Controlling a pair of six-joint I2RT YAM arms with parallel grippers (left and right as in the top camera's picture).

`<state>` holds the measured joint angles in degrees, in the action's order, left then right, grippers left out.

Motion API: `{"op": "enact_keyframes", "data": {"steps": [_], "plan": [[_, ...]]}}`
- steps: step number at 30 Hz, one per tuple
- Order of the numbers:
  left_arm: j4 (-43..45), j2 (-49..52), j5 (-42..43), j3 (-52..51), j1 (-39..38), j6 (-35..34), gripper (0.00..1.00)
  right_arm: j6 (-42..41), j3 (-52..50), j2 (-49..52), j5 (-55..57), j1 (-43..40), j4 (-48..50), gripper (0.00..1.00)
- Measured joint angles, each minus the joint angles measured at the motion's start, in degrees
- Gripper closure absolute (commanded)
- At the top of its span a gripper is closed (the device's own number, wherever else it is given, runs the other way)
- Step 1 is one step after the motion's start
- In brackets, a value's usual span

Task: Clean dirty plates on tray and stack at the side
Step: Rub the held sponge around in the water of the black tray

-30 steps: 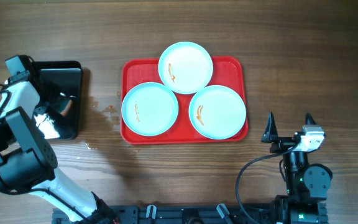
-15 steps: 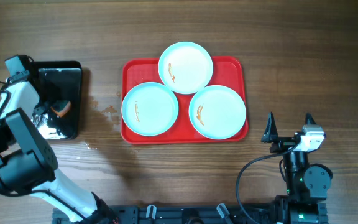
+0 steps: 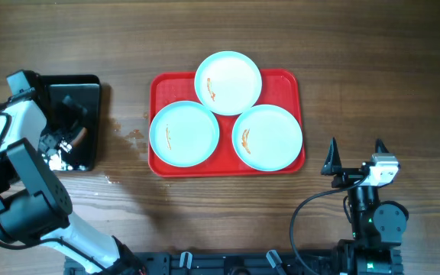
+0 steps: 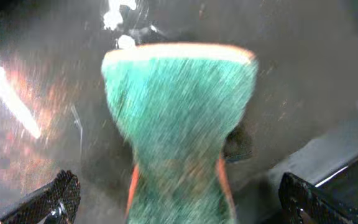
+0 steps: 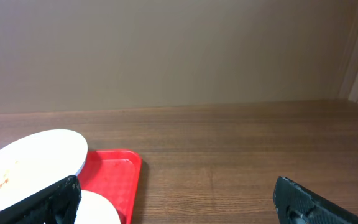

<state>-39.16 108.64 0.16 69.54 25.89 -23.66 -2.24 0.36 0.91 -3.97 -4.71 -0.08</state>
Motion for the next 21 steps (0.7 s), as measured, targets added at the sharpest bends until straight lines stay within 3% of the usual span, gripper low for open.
{"op": "enact_keyframes", "data": {"steps": [8, 13, 14, 21], "plan": [[-4.4, 0.0, 0.4, 0.0, 0.0, 0.0, 0.03, 0.0, 0.0, 0.0, 0.0, 0.0, 0.0, 0.00], [-3.3, 0.0, 0.6, 0.0, 0.0, -0.6, 0.36, 0.0, 0.0, 0.0, 0.0, 0.0, 0.0, 0.00], [-2.9, 0.0, 0.6, 0.0, 0.0, -0.7, 0.37, 0.0, 0.0, 0.0, 0.0, 0.0, 0.0, 0.00], [-0.4, 0.0, 0.8, 0.0, 0.0, -0.6, 0.36, 0.0, 0.0, 0.0, 0.0, 0.0, 0.0, 0.00]]}}
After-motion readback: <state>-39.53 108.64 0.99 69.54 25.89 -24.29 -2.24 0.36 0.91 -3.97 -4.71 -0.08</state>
